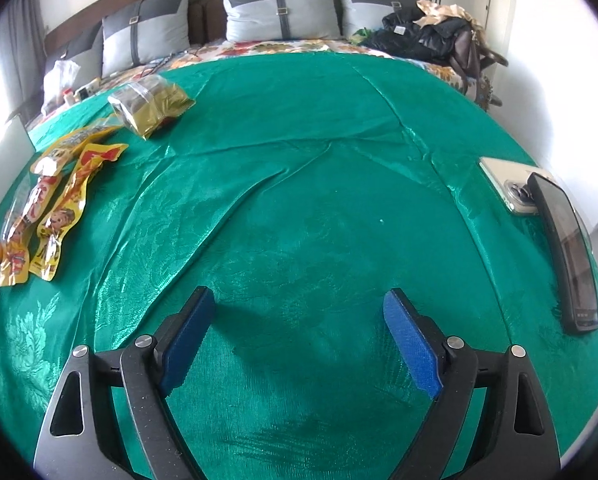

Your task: Organize snacks

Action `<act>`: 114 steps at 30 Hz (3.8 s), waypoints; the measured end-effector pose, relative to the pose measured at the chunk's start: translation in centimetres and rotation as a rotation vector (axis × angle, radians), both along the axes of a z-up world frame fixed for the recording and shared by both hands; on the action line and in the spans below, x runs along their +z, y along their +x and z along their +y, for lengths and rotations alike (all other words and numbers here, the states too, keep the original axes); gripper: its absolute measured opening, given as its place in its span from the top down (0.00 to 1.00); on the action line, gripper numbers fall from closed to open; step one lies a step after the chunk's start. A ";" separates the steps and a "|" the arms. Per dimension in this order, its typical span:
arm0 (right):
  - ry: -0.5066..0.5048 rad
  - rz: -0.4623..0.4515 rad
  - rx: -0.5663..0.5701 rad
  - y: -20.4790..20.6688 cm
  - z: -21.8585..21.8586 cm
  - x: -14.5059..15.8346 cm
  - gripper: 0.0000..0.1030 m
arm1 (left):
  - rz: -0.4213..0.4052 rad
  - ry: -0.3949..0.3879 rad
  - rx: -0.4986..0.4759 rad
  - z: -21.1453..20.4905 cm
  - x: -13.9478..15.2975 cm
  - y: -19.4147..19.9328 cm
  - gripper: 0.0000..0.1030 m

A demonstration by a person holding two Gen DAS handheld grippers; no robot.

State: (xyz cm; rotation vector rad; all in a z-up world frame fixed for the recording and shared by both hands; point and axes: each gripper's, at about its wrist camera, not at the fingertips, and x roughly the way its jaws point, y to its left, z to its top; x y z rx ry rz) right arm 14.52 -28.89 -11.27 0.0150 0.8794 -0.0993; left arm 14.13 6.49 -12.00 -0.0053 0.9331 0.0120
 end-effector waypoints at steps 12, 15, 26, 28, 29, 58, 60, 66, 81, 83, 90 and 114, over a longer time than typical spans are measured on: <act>0.000 0.000 0.001 0.0 0.0 0.0 0.14 | -0.002 -0.001 0.000 0.0 0.0 0.0 0.00; 0.000 0.000 0.001 0.0 -0.1 0.0 0.14 | -0.002 -0.001 0.000 0.0 0.0 -0.1 0.00; 0.001 0.001 0.001 0.1 -0.1 0.0 0.13 | -0.002 -0.001 0.000 0.0 0.0 -0.1 0.00; 0.000 0.000 0.001 0.0 -0.1 0.0 0.13 | -0.002 -0.001 0.000 0.0 0.0 -0.1 0.00; 0.000 0.001 0.001 0.0 -0.1 0.0 0.13 | -0.002 -0.001 0.000 0.0 0.0 -0.1 0.00; 0.001 0.001 0.002 0.0 -0.1 0.0 0.13 | -0.004 -0.002 0.000 0.1 0.0 -0.2 0.00; 0.001 0.001 0.002 0.1 -0.1 0.0 0.13 | -0.004 -0.002 -0.001 0.1 0.0 -0.2 0.00; 0.001 0.001 0.002 0.1 -0.1 0.0 0.13 | -0.004 -0.002 -0.001 0.1 0.0 -0.3 0.00; 0.002 0.002 0.002 0.1 -0.1 0.1 0.13 | -0.005 -0.003 0.000 0.1 0.0 -0.3 0.00; 0.002 0.002 0.002 0.1 -0.1 0.1 0.13 | -0.005 -0.003 -0.001 0.1 0.0 -0.3 0.00; 0.002 0.002 0.002 0.1 -0.1 0.1 0.13 | -0.005 -0.003 0.000 0.1 0.1 -0.3 0.00; 0.003 0.002 0.003 0.1 -0.1 0.1 0.13 | 0.040 -0.177 0.114 1.4 3.3 4.2 0.04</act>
